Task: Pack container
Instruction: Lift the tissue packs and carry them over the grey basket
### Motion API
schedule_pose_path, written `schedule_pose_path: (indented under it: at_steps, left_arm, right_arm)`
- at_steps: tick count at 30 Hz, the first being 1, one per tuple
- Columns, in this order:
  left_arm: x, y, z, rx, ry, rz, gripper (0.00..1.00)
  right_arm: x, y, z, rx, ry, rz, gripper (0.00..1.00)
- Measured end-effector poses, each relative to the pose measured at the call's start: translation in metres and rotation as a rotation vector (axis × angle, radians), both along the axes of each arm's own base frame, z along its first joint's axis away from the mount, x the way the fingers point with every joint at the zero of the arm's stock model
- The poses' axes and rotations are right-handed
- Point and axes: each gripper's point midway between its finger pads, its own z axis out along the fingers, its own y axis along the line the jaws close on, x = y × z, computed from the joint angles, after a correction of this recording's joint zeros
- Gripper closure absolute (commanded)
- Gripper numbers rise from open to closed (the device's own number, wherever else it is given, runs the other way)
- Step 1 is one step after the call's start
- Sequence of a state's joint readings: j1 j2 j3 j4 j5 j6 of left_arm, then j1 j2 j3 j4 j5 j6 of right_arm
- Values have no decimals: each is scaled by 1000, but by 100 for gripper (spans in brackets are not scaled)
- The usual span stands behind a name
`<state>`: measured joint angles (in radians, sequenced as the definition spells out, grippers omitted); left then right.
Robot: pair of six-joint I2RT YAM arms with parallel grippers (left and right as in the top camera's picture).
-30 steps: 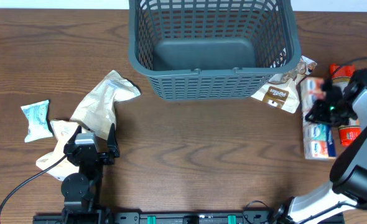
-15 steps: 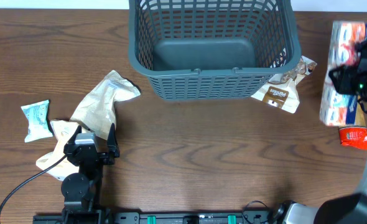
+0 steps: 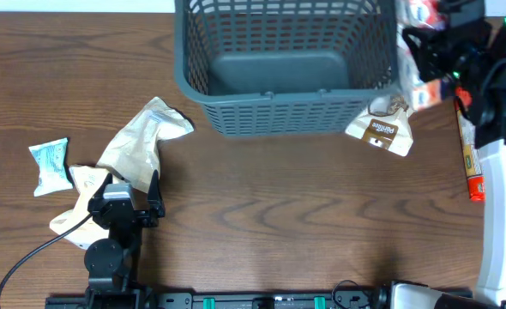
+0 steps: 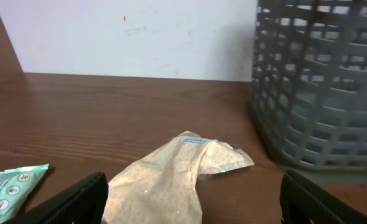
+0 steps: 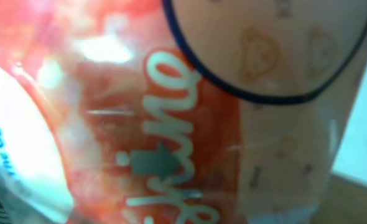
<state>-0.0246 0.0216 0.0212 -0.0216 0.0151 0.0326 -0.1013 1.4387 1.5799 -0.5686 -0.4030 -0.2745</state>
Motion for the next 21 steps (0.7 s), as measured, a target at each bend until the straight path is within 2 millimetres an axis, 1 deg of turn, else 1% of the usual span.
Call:
schedule_pose_path:
  at_steps: [1,3,5,7,10,12,16,18,21]
  left_arm:
    - [0,0,0,0,0,0,19]
    - [0,0,0,0,0,0,19]
    - [0,0,0,0,0,0,19]
    - [0,0,0,0,0,0,19]
    - [0,0,0,0,0,0,19]
    - [0,0,0,0,0,0,19]
    - [0,0,0,0,0,0,19]
    - [0,0,0,0,1,0,19]
    - [0,0,0,0,1,0,19]
  right_arm:
    - [0,11,3,-2,-15,26,87]
    - [0,32,7,-10,-36,78,95]
    - [-3,55,10,-24,-52,132,95]
    - [-5,71,10,-44,-60,167,95]
    - [-7,87,9,-79,-70,190,96]
    - [-8,94,8,-104,-76,193,95]
    - [-7,99,10,-139,-97,186,95]
    - [-4,99,17,-151,-129,172,97]
    - [1,99,31,-161,-195,154,92]
